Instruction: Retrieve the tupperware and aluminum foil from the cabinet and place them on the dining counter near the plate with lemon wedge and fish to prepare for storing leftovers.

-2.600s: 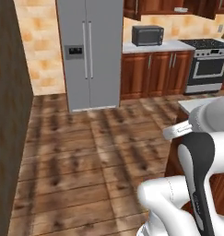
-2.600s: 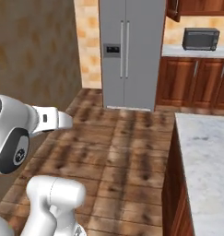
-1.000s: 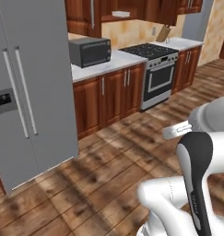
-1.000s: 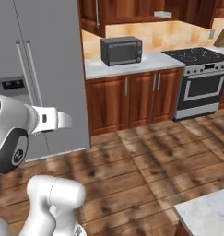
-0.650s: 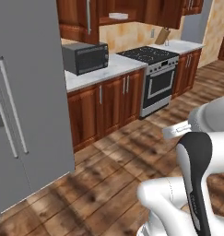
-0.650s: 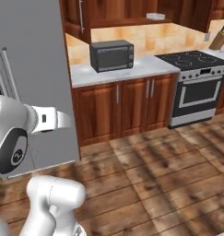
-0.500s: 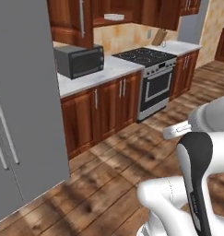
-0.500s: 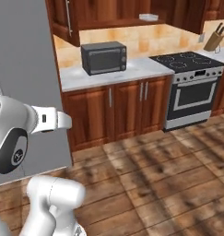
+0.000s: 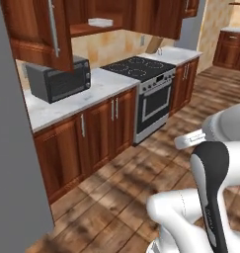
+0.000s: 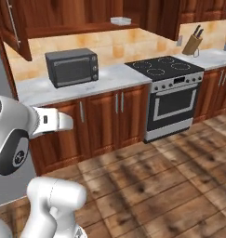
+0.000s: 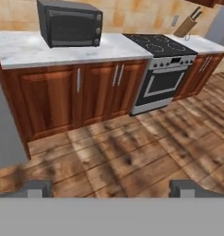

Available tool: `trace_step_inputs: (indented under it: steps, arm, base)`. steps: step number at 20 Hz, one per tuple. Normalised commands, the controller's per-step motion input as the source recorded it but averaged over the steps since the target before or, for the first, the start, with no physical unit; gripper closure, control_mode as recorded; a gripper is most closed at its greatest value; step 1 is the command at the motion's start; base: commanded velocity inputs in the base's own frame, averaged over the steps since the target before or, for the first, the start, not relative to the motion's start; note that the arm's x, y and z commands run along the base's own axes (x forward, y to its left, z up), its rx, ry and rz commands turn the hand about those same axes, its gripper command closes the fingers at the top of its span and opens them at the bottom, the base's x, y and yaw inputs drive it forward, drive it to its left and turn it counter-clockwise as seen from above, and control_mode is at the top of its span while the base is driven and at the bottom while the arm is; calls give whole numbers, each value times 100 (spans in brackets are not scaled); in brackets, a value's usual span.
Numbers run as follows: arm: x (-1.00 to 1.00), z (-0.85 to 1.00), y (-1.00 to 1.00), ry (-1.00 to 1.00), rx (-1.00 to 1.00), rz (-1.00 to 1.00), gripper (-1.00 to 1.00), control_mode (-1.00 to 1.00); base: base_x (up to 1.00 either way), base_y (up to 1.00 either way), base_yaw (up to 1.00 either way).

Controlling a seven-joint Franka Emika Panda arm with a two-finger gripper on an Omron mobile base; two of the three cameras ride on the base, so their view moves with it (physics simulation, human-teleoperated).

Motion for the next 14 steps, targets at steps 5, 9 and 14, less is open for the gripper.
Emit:
trace_step_inputs:
  steps: [5,9,14]
  arm:
    - [0,0,0,0,0,0,-100,100]
    - [0,0,0,0,0,0,-100,100]
    - [0,0,0,0,0,0,-100,100]
  base:
    - [100,-16,-12]
    - [100,-14,1]
    - [100,-34,17]
